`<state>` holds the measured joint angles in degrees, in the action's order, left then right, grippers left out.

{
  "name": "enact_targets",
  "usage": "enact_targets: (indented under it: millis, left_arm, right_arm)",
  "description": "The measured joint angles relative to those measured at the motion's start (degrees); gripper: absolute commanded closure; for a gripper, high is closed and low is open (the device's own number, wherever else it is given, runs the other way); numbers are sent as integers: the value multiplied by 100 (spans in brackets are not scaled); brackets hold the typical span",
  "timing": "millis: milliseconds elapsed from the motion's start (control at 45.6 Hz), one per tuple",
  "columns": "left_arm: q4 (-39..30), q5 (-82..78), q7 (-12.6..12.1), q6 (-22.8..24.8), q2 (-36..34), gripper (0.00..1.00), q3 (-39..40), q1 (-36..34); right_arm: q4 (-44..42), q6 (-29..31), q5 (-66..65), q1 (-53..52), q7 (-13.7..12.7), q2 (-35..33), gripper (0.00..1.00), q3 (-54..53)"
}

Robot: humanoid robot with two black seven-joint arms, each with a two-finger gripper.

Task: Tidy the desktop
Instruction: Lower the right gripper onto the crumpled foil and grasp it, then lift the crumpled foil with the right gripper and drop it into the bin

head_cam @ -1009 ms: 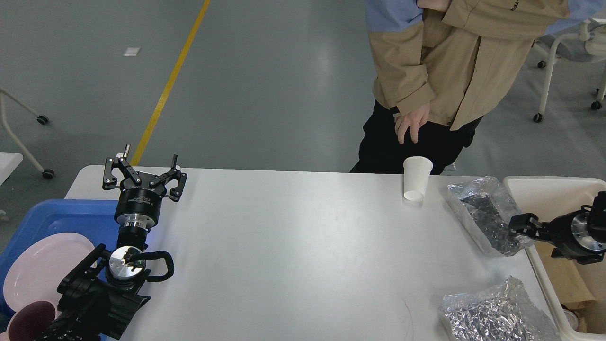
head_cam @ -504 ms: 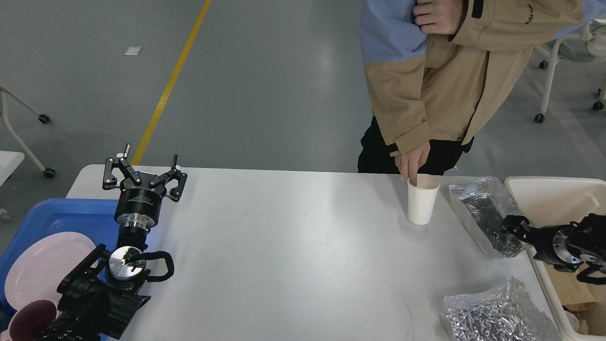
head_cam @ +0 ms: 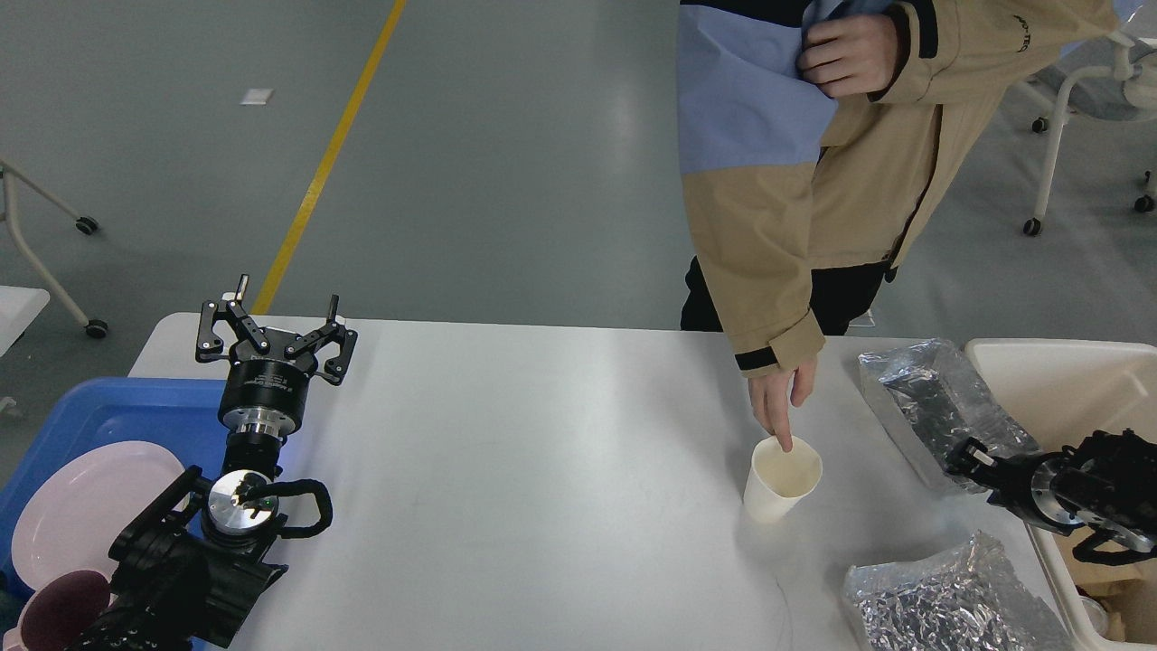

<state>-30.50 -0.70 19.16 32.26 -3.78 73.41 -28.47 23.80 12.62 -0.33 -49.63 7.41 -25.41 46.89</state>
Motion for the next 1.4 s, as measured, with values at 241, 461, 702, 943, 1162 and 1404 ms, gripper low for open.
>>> enact_targets:
  millis: [241, 461, 702, 943, 1162, 1404]
  left_arm:
    - [0, 0, 0, 0, 0, 0, -1, 0]
    - [0, 0, 0, 0, 0, 0, -2, 0]
    - [0, 0, 0, 0, 0, 0, -2, 0]
    - [0, 0, 0, 0, 0, 0, -2, 0]
    - [0, 0, 0, 0, 0, 0, -2, 0]
    - [0, 0, 0, 0, 0, 0, 0, 0]
  right_arm:
    - [-502, -48, 6, 245, -11, 137, 100, -4]
    - [-511, -17, 4, 236, -1, 109, 100, 27]
    - [-447, 57, -22, 80, 42, -93, 100, 66]
    - [-323, 751, -244, -690, 466, -641, 100, 187]
    - [271, 1674, -1249, -2188, 1357, -1177, 100, 376]
    - [2965, 1849, -2957, -4324, 1463, -1738, 100, 372]
